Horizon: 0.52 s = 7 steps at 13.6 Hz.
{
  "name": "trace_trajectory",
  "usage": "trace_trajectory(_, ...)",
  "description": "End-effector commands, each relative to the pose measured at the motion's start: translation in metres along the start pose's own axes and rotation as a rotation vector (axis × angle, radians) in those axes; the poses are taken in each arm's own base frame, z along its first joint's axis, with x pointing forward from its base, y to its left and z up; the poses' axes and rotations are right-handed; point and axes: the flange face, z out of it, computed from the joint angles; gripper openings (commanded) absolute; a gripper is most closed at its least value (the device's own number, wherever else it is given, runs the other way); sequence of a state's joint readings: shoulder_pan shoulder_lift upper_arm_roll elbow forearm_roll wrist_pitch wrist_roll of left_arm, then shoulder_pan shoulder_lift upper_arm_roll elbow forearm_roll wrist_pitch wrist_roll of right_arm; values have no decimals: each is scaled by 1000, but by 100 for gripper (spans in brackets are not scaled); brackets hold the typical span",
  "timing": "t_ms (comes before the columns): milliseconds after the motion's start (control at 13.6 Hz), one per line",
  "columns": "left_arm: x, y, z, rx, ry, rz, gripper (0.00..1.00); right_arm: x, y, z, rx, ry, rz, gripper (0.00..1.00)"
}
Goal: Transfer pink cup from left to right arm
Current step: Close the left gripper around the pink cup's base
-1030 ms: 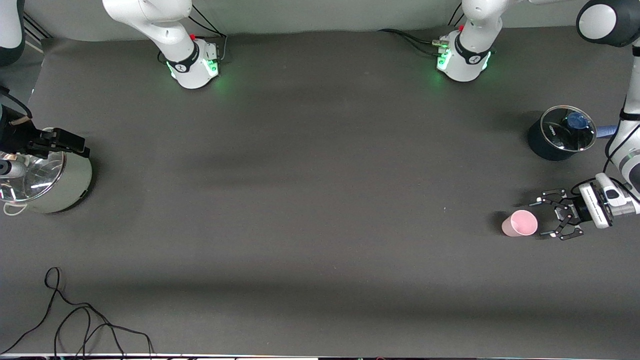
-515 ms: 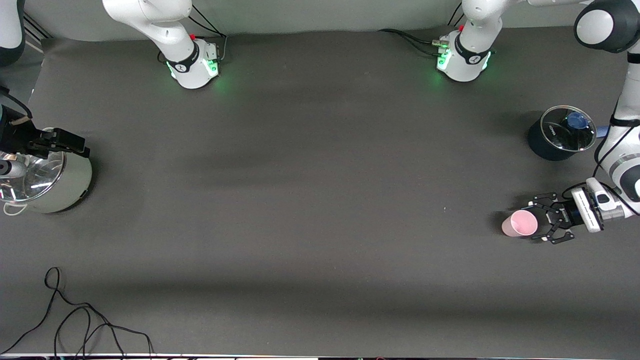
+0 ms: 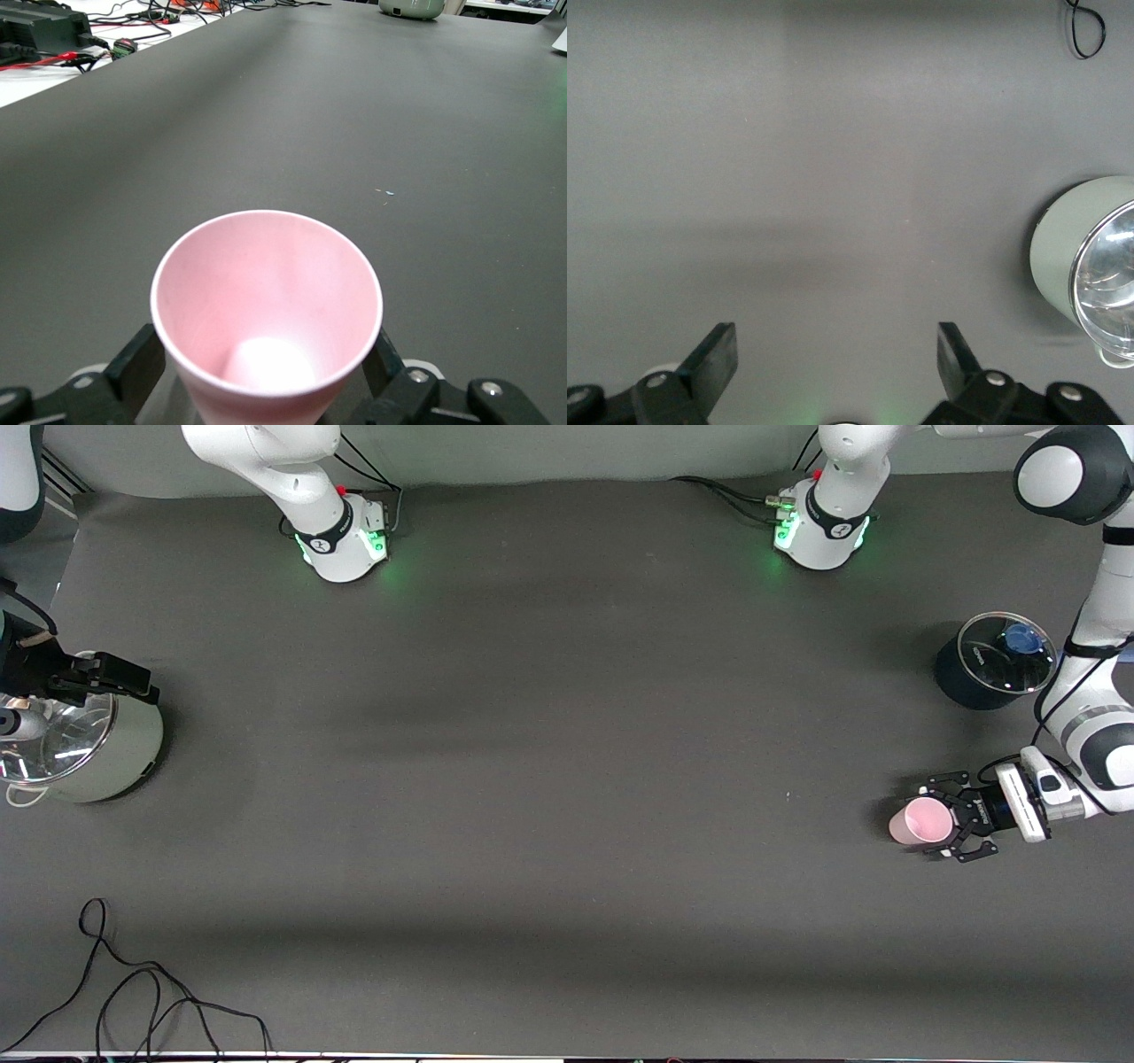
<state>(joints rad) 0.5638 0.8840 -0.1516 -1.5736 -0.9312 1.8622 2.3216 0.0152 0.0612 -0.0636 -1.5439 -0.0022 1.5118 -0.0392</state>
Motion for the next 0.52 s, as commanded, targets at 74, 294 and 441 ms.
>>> trace_trajectory(74,-5,-3,8,16,31,8,99,0,-2,-2,14,-3,-2,100)
trace_trajectory(294,1,-5,16,13,43,15,97,0,-2,-3,14,-1,-2,100)
trace_trajectory(441,-1,-4,23,10,53,29,19,0,-2,-3,14,-1,-2,100)
